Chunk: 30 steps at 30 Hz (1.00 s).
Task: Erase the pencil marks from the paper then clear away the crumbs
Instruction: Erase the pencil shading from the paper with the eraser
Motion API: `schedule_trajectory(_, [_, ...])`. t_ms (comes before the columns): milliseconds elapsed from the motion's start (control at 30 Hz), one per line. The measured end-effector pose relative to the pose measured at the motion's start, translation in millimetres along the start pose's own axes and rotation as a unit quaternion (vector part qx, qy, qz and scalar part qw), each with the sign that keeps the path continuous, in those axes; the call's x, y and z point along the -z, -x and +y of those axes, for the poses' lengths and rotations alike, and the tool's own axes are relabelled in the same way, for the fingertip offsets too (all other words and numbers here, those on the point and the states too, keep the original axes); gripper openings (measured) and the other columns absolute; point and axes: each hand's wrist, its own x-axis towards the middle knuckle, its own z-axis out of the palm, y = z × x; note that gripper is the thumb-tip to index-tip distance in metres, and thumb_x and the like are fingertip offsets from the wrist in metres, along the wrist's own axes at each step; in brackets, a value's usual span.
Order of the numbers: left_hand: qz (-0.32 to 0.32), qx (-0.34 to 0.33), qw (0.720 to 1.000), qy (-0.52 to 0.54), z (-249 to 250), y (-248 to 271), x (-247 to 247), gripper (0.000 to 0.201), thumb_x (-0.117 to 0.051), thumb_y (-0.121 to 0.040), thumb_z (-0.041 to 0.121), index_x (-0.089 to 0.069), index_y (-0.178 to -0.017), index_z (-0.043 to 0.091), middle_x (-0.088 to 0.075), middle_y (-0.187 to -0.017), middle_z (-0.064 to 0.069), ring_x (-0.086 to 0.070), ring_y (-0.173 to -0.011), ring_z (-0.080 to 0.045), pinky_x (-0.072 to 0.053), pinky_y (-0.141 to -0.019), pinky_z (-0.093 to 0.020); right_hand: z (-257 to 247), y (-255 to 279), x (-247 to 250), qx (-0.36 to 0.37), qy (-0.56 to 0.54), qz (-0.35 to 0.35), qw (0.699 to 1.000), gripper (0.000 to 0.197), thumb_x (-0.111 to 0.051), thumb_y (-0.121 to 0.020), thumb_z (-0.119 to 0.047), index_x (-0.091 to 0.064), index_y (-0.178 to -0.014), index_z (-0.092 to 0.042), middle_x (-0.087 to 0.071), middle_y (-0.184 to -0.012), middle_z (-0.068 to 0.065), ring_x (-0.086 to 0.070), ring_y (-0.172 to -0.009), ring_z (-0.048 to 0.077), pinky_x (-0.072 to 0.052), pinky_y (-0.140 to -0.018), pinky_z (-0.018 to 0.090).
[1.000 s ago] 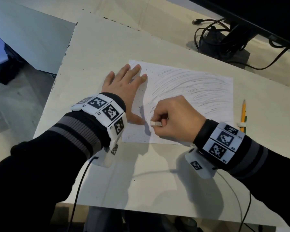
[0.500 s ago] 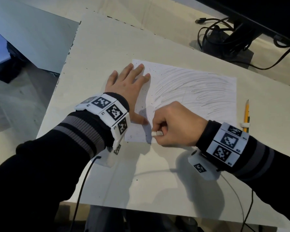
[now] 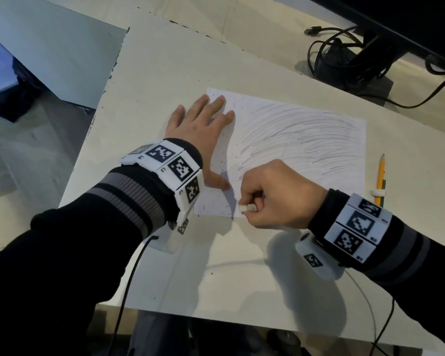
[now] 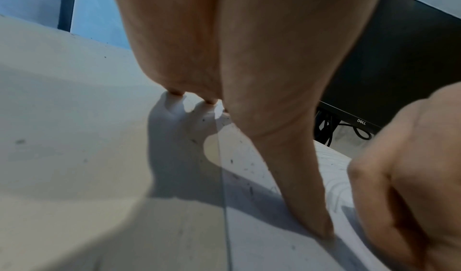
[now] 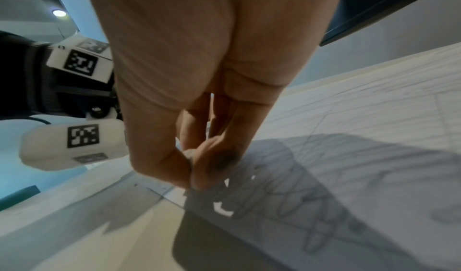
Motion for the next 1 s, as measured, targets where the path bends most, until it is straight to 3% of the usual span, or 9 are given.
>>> schedule_trajectory(67, [0.001, 0.001, 1.000, 0.002, 0, 0, 0, 0.135, -0.079, -0.056, 0.074, 0.000, -0.156, 0.029, 0.014, -0.164, 0.006, 0.016, -0.150, -0.018, 0.003, -0.121, -0.049, 2, -2, 4, -0.007, -0.003, 0.018, 1.000, 0.009, -0.070, -0.066, -0.013, -0.071, -0.066, -0.022, -0.065, -0.067, -0.011, -0.060, -0.062, 0.006, -0.051, -0.057, 0.024])
schedule_trajectory(167, [-0.004, 0.003, 1.000, 0.006, 0, 0, 0, 0.134, -0.080, -0.057, 0.071, 0.000, -0.156, 0.030, 0.015, -0.164, 0.007, 0.017, -0.150, -0.017, 0.004, -0.121, -0.048, 8, -6, 6, -0.026, -0.039, 0.144, 0.988, 0.010, -0.071, -0.067, -0.008, -0.071, -0.067, -0.018, -0.064, -0.067, -0.012, -0.059, -0.062, 0.006, -0.048, -0.056, 0.020])
schedule_trajectory(200, [-0.005, 0.003, 1.000, 0.006, 0, 0, 0, 0.134, -0.080, -0.057, 0.071, 0.000, -0.156, 0.030, 0.015, -0.164, 0.007, 0.017, -0.150, -0.017, 0.004, -0.121, -0.048, 8, -4, 3, -0.019, -0.046, 0.158, 0.986, 0.011, -0.070, -0.067, -0.006, -0.070, -0.066, -0.017, -0.062, -0.067, -0.012, -0.058, -0.061, 0.006, -0.047, -0.056, 0.018])
schedule_trajectory(333, [-0.001, 0.002, 1.000, 0.004, -1, 0, 0, 0.135, -0.080, -0.055, 0.073, 0.000, -0.156, 0.030, 0.015, -0.163, 0.007, 0.017, -0.150, -0.017, 0.004, -0.121, -0.049, 5, 11, -8, 0.017, -0.026, 0.055, 0.998, 0.014, -0.073, -0.065, -0.008, -0.069, -0.065, -0.022, -0.058, -0.067, -0.016, -0.056, -0.061, 0.001, -0.040, -0.058, 0.012])
schedule_trajectory(367, [-0.001, 0.003, 1.000, 0.004, -1, 0, 0, 0.136, -0.079, -0.055, 0.073, 0.000, -0.156, 0.030, 0.015, -0.163, 0.007, 0.017, -0.150, -0.017, 0.004, -0.121, -0.049, 5, 9, -7, 0.019, -0.021, 0.054, 0.998, 0.012, -0.073, -0.066, -0.009, -0.070, -0.066, -0.021, -0.060, -0.068, -0.015, -0.056, -0.062, 0.002, -0.042, -0.058, 0.013])
schedule_trajectory(500, [-0.002, 0.003, 1.000, 0.004, 0, 1, 0, 0.136, -0.079, -0.055, 0.074, 0.000, -0.156, 0.030, 0.015, -0.164, 0.006, 0.016, -0.150, -0.017, 0.003, -0.121, -0.049, 7, -5, -6, 0.021, -0.027, 0.165, 0.986, 0.010, -0.072, -0.069, -0.004, -0.074, -0.070, -0.014, -0.065, -0.073, -0.007, -0.059, -0.063, 0.007, -0.048, -0.058, 0.019])
schedule_trajectory(667, [-0.002, 0.001, 1.000, 0.000, -1, 1, 0, 0.134, -0.079, -0.057, 0.073, 0.001, -0.156, 0.029, 0.016, -0.164, 0.006, 0.017, -0.150, -0.017, 0.004, -0.121, -0.049, 7, 8, -12, 0.045, -0.022, 0.079, 0.996, 0.012, -0.074, -0.066, -0.006, -0.074, -0.069, -0.017, -0.065, -0.075, -0.011, -0.058, -0.064, 0.004, -0.048, -0.060, 0.016])
schedule_trajectory(833, [0.009, -0.001, 1.000, -0.001, -2, 2, -2, 0.135, -0.078, -0.056, 0.074, -0.001, -0.156, 0.029, 0.014, -0.164, 0.006, 0.015, -0.150, -0.017, 0.003, -0.120, -0.049, 6, -1, -15, 0.048, -0.039, 0.165, 0.984, 0.011, -0.073, -0.069, -0.001, -0.074, -0.070, -0.012, -0.065, -0.075, -0.006, -0.058, -0.061, 0.007, -0.048, -0.058, 0.018])
schedule_trajectory(1000, [0.007, 0.000, 1.000, 0.000, -1, 1, -1, 0.134, -0.079, -0.056, 0.073, -0.001, -0.156, 0.029, 0.014, -0.164, 0.007, 0.016, -0.150, -0.016, 0.004, -0.121, -0.048, 6, 9, -15, 0.067, -0.028, 0.064, 0.995, 0.012, -0.072, -0.068, -0.004, -0.074, -0.069, -0.015, -0.064, -0.076, -0.012, -0.061, -0.067, 0.005, -0.049, -0.061, 0.018])
